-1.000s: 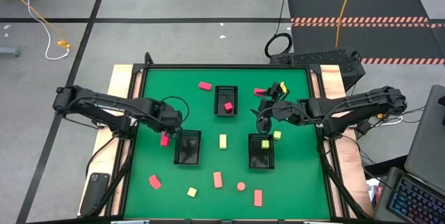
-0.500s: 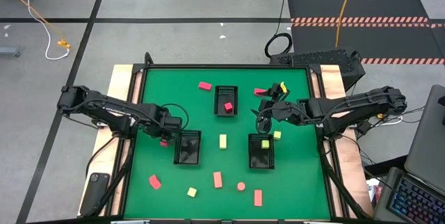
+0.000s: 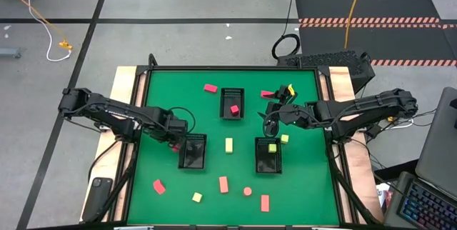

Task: Sort & place blocks by color
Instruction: Put the red block into the top black bin

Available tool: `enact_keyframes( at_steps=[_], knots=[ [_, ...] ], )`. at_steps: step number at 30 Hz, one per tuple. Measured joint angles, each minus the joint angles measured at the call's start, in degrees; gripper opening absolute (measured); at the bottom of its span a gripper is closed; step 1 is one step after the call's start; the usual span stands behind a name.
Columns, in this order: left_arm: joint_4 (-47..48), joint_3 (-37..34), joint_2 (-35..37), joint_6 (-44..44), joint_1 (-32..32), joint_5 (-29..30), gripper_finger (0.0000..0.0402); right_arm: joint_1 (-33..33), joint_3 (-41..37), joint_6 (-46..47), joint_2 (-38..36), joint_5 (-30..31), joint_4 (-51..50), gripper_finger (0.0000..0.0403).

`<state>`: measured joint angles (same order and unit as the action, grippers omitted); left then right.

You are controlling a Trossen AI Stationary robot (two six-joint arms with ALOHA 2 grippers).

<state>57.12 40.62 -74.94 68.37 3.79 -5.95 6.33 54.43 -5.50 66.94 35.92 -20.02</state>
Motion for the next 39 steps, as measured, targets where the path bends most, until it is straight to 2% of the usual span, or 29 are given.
enact_keyframes(
  at_steps=[15, 25, 39],
  knots=[
    [-3.2, 0.0, 1.0, -0.6, 0.2, 1.5, 0.0232, 0.0, 0.0, 0.1, 0.0, 0.0, 0.0, 0.0313],
    [-4.9, -2.9, -0.3, -2.3, -1.6, 2.5, 0.0232, 0.0, 0.0, 0.3, 0.0, 0.0, 0.0, 0.0313],
    [-4.0, -3.2, -0.2, -13.8, -18.6, 20.0, 0.0232, -1.3, 0.0, 0.2, 0.0, 0.0, 0.4, 0.0313]
  ],
)
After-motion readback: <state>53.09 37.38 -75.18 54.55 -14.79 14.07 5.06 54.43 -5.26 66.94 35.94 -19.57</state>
